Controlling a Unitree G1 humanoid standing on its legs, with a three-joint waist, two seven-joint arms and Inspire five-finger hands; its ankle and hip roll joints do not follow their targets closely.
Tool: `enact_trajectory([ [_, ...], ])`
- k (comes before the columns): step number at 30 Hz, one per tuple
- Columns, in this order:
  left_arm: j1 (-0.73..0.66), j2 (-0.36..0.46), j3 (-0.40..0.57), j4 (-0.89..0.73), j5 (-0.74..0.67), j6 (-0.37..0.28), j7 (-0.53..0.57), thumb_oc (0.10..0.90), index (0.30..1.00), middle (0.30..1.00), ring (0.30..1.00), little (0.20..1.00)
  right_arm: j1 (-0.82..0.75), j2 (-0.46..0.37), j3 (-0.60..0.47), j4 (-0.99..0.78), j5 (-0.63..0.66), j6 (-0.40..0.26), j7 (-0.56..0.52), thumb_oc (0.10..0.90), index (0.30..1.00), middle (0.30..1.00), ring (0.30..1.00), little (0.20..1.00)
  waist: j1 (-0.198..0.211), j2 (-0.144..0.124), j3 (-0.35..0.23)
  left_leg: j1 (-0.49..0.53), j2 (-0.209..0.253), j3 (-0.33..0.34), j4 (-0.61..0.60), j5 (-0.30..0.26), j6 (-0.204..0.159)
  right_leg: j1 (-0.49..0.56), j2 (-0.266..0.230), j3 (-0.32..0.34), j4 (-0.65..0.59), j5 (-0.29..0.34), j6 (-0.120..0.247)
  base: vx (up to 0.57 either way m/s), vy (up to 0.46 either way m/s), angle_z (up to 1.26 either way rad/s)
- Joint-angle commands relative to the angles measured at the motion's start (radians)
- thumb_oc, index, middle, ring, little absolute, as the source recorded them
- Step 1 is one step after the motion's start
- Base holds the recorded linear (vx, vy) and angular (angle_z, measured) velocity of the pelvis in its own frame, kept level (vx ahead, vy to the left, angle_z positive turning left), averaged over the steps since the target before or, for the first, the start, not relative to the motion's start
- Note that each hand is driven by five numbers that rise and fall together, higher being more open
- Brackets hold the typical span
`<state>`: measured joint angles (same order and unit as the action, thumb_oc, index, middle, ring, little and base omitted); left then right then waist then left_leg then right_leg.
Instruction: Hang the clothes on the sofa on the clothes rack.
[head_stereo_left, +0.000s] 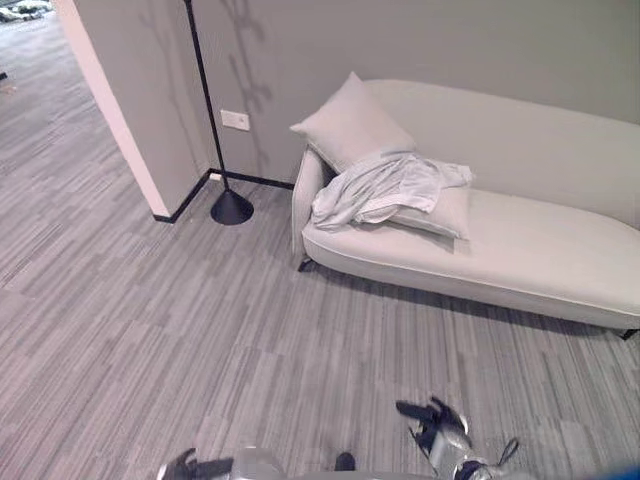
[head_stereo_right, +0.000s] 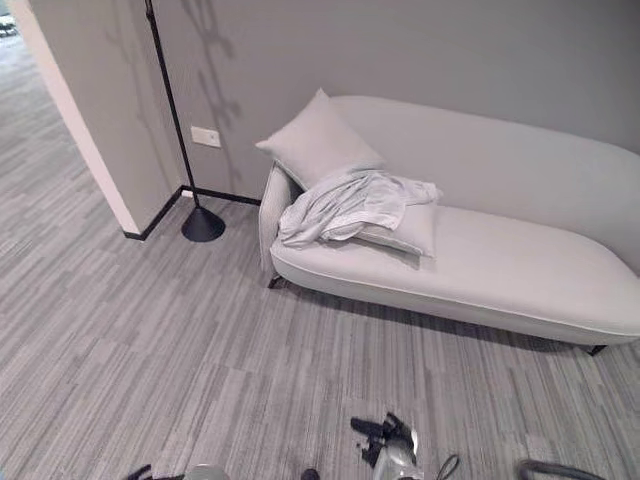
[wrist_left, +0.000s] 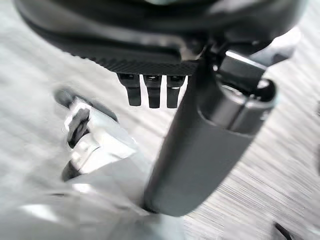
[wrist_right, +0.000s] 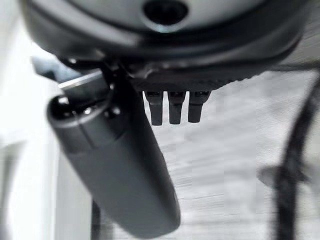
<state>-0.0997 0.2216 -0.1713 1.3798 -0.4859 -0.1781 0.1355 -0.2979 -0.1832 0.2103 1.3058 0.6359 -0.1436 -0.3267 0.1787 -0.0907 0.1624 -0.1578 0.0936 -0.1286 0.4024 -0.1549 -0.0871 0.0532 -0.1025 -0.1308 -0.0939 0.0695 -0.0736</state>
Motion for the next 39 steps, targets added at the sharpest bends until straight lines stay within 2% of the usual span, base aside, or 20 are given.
enact_trajectory([
  [1,-0.005,-0.035,-0.022,0.024,0.0,-0.013,0.013,0.8,0.9,0.9,0.9,0.9,-0.083,-0.006,-0.016,-0.041,0.028,-0.052,-0.011,0.8,0.9,0.9,0.9,0.9,0.066,0.049,-0.004,-0.034,-0.081,0.087,-0.265,0.194,0.062,0.058,0.017,-0.017,0.007,-0.045,0.152,0.7,0.177,0.13],
  [2,0.012,-0.034,-0.003,0.045,-0.029,-0.002,0.01,0.8,0.9,0.9,0.9,0.9,-0.115,0.009,-0.049,0.02,0.093,-0.044,-0.016,0.8,0.9,0.9,0.9,0.9,0.126,0.084,-0.025,-0.08,-0.167,0.073,-0.468,0.295,0.058,0.124,0.066,0.009,0.007,-0.099,0.139,0.38,0.095,-0.03],
  [4,0.021,-0.034,0.006,0.085,-0.05,0.013,0.008,0.8,0.9,0.9,0.9,0.9,-0.145,0.018,-0.109,0.109,0.176,-0.033,-0.035,0.8,0.9,0.9,0.9,0.9,0.171,0.09,-0.036,-0.18,-0.2,0.065,-0.489,0.335,0.039,0.185,0.081,0.041,0.007,-0.148,0.121,0.52,0.131,-0.31],
  [8,0.066,-0.012,0.039,0.147,-0.028,0.041,-0.003,0.8,0.9,0.9,0.9,0.9,-0.157,0.004,-0.177,0.214,0.21,0.0,-0.042,0.8,0.9,0.9,0.9,0.9,0.213,0.066,-0.08,-0.12,-0.196,0.01,-0.449,0.369,0.078,0.274,0.061,0.046,0.03,-0.207,0.13,0.55,0.199,-0.37],
  [10,0.099,0.011,0.044,0.17,0.013,0.043,0.003,0.8,0.9,0.9,0.9,0.9,-0.14,-0.005,-0.202,0.261,0.207,0.008,-0.046,0.8,0.9,0.9,0.9,0.9,0.243,0.001,-0.112,-0.077,-0.224,0.004,-0.396,0.326,0.098,0.264,-0.018,-0.002,0.167,-0.16,0.184,0.58,0.276,0.18],
  [11,0.099,0.011,0.044,0.17,0.013,0.043,0.002,0.8,0.9,0.9,0.9,0.9,-0.141,-0.006,-0.203,0.261,0.207,0.008,-0.046,0.8,0.9,0.9,0.9,0.9,0.245,0.003,-0.115,-0.08,-0.221,0.005,-0.395,0.328,0.099,0.26,-0.016,0.0,0.166,-0.156,0.185,0.41,0.284,-0.05],
  [12,0.099,0.02,0.04,0.159,0.028,0.041,0.006,0.8,0.9,0.9,0.9,0.9,-0.131,-0.016,-0.21,0.28,0.197,0.017,-0.047,0.8,0.9,0.9,0.9,0.9,0.246,-0.004,-0.118,-0.008,-0.226,0.008,-0.409,0.299,0.124,0.197,-0.068,-0.026,0.381,-0.012,0.233,0.22,0.213,-0.09],
  [13,0.099,0.019,0.039,0.159,0.028,0.041,0.006,0.8,0.9,0.9,0.9,0.9,-0.131,-0.018,-0.21,0.281,0.197,0.017,-0.047,0.8,0.9,0.9,0.9,0.9,0.25,0.0,-0.122,-0.013,-0.221,0.01,-0.409,0.302,0.125,0.191,-0.064,-0.021,0.381,-0.007,0.234,0.38,0.355,-0.01],
  [14,0.09,0.022,0.023,0.147,0.037,0.035,0.007,0.8,0.9,0.9,0.9,0.9,-0.136,-0.026,-0.226,0.286,0.213,0.016,-0.039,0.8,0.9,0.9,0.9,0.9,0.237,0.017,-0.117,0.045,-0.212,0.002,-0.436,0.289,0.14,0.144,-0.087,-0.04,0.53,0.077,0.244,0.34,0.362,0.12],
  [15,0.075,0.032,-0.012,0.13,0.06,0.041,0.004,0.8,0.9,0.9,0.9,0.9,-0.138,-0.047,-0.254,0.284,0.259,0.003,-0.053,0.8,0.9,0.9,0.9,0.9,0.2,0.071,-0.12,0.127,-0.173,-0.019,-0.466,0.268,0.16,0.062,-0.111,-0.112,0.724,0.106,0.239,0.34,0.349,0.15],
  [17,0.053,0.03,-0.054,0.111,0.091,0.048,0.005,0.8,0.9,0.9,0.9,0.9,-0.143,-0.072,-0.276,0.297,0.27,0.009,-0.062,0.8,0.9,0.9,0.9,0.9,0.152,0.097,-0.105,0.192,-0.156,-0.034,-0.482,0.241,0.169,0.002,-0.176,-0.188,0.832,0.057,0.231,0.34,0.232,0.32],
  [20,0.023,0.036,-0.085,0.089,0.114,0.044,0.011,0.8,0.9,0.9,0.9,0.9,-0.161,-0.098,-0.293,0.31,0.281,0.013,-0.085,0.8,0.9,0.9,0.9,0.9,0.13,0.095,-0.085,0.238,-0.143,-0.037,-0.49,0.207,0.16,-0.061,-0.177,-0.227,0.753,-0.015,0.219,0.22,-0.015,0.22],
  [23,-0.042,0.043,-0.116,0.044,0.104,0.025,0.022,0.8,0.9,0.9,0.9,0.9,-0.239,-0.141,-0.29,0.295,0.271,0.007,-0.136,0.8,0.9,0.9,0.9,0.9,0.116,0.071,-0.053,0.261,-0.111,-0.071,-0.49,0.161,0.105,-0.073,-0.158,-0.199,0.327,-0.011,0.231,0.2,-0.271,0.16],
  [24,-0.045,0.043,-0.115,0.044,0.104,0.025,0.022,0.8,0.9,0.9,0.9,0.9,-0.242,-0.143,-0.291,0.296,0.27,0.007,-0.136,0.8,0.9,0.9,0.9,0.9,0.115,0.073,-0.052,0.257,-0.108,-0.072,-0.49,0.165,0.105,-0.066,-0.153,-0.203,0.308,0.004,0.23,0.15,-0.202,0.17],
  [26,-0.065,0.039,-0.126,0.041,0.114,0.02,0.024,0.8,0.9,0.9,0.9,0.9,-0.266,-0.153,-0.287,0.292,0.268,0.012,-0.144,0.8,0.9,0.9,0.9,0.9,0.103,0.061,-0.043,0.278,-0.095,-0.113,-0.49,0.134,0.085,-0.091,-0.182,-0.112,0.17,0.086,0.26,0.22,-0.263,0.22],
  [27,-0.067,0.032,-0.138,0.053,0.119,0.012,0.029,0.8,0.9,0.9,0.9,0.9,-0.267,-0.159,-0.291,0.289,0.272,0.01,-0.148,0.8,0.9,0.9,0.9,0.9,0.097,0.049,-0.039,0.294,-0.08,-0.143,-0.49,0.112,0.074,-0.113,-0.203,0.003,0.117,0.178,0.283,0.23,-0.24,0.4],
  [30,-0.055,0.035,-0.121,0.069,0.097,0.004,0.026,0.8,0.9,0.9,0.9,0.9,-0.257,-0.154,-0.294,0.286,0.279,0.008,-0.136,0.8,0.9,0.9,0.9,0.9,0.095,0.018,-0.037,0.298,-0.046,-0.186,-0.49,0.104,0.043,-0.116,-0.208,0.096,0.115,0.233,0.295,0.26,-0.335,0.51],
  [32,-0.045,0.039,-0.106,0.076,0.089,0.003,0.026,0.8,0.9,0.9,0.9,0.9,-0.251,-0.151,-0.298,0.29,0.283,0.007,-0.13,0.8,0.9,0.9,0.9,0.9,0.1,0.0,-0.047,0.29,-0.038,-0.195,-0.49,0.103,0.033,-0.092,-0.203,0.082,0.089,0.203,0.294,0.25,-0.337,0.46],
  [33,-0.017,0.054,-0.052,0.106,0.066,0.008,0.026,0.8,0.9,0.9,0.9,0.9,-0.241,-0.131,-0.307,0.3,0.292,0.007,-0.113,0.8,0.9,0.9,0.9,0.9,0.124,-0.037,-0.06,0.281,0.005,-0.209,-0.49,0.109,0.001,-0.061,-0.184,0.048,0.08,0.14,0.3,0.19,-0.29,0.44],
  [39,0.005,0.053,-0.016,0.117,0.019,-0.005,0.044,0.8,0.9,0.9,0.9,0.9,-0.23,-0.119,-0.274,0.276,0.311,-0.047,-0.101,0.8,0.9,0.9,0.9,0.9,0.109,-0.013,-0.112,0.201,0.189,-0.281,-0.475,0.185,-0.079,-0.007,-0.021,-0.015,0.031,-0.007,0.22,0.26,-0.416,0.68],
])
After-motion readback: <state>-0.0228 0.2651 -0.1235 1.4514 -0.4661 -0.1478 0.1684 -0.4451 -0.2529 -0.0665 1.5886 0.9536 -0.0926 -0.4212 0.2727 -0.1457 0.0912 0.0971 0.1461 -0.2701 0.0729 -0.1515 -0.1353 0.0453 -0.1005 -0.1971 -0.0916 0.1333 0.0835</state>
